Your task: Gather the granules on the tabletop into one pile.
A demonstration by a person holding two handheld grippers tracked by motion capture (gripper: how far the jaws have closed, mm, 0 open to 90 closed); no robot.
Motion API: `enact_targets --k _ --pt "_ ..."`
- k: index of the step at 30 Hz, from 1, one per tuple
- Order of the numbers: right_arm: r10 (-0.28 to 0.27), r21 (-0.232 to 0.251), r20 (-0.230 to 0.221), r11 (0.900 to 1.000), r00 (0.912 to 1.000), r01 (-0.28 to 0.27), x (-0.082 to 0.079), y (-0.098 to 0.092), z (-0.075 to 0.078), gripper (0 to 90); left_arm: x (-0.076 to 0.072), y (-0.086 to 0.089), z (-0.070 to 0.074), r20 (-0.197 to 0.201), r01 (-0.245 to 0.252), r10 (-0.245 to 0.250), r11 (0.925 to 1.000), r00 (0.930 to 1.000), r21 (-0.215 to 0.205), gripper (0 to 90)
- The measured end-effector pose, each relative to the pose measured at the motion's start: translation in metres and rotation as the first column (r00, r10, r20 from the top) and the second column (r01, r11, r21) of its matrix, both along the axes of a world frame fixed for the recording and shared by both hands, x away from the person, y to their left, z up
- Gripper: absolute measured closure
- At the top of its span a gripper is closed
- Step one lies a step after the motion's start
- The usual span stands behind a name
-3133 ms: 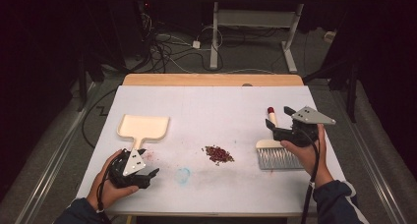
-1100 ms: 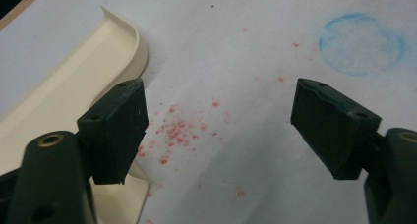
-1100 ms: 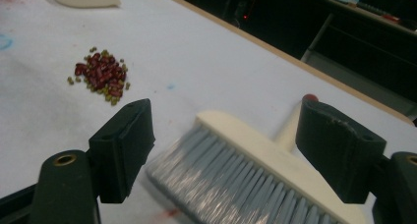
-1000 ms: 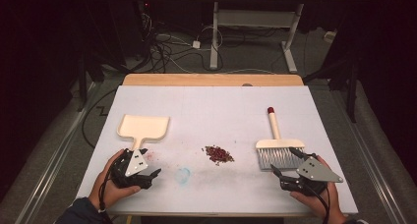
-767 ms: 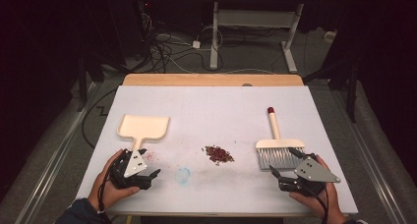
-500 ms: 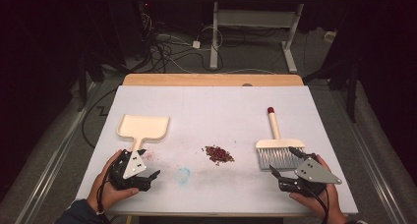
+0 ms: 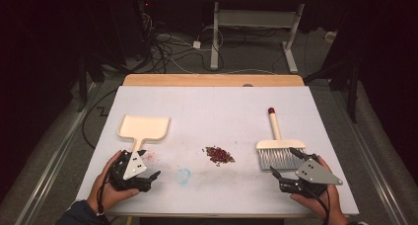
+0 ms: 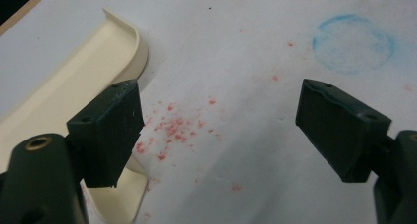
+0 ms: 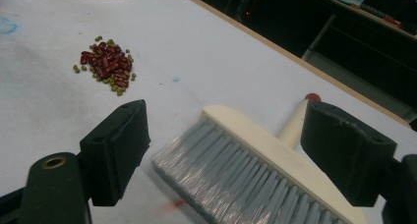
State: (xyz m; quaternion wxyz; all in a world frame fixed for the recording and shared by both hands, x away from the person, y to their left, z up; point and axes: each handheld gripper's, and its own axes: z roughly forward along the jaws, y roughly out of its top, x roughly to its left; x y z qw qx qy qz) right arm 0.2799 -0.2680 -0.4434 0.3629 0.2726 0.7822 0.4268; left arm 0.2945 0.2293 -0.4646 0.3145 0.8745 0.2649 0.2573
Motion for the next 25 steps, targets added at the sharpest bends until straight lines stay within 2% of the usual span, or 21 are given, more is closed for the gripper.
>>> enact_targets --k 25 --pt "-0.001 -0.008 0.008 1.0 1.0 0.001 -0.0003 -0.0001 0.0001 19.0 0.0036 -0.0023 0.0002 -0.002 -0.004 0.004 1.0 1.0 -0.001 17.2"
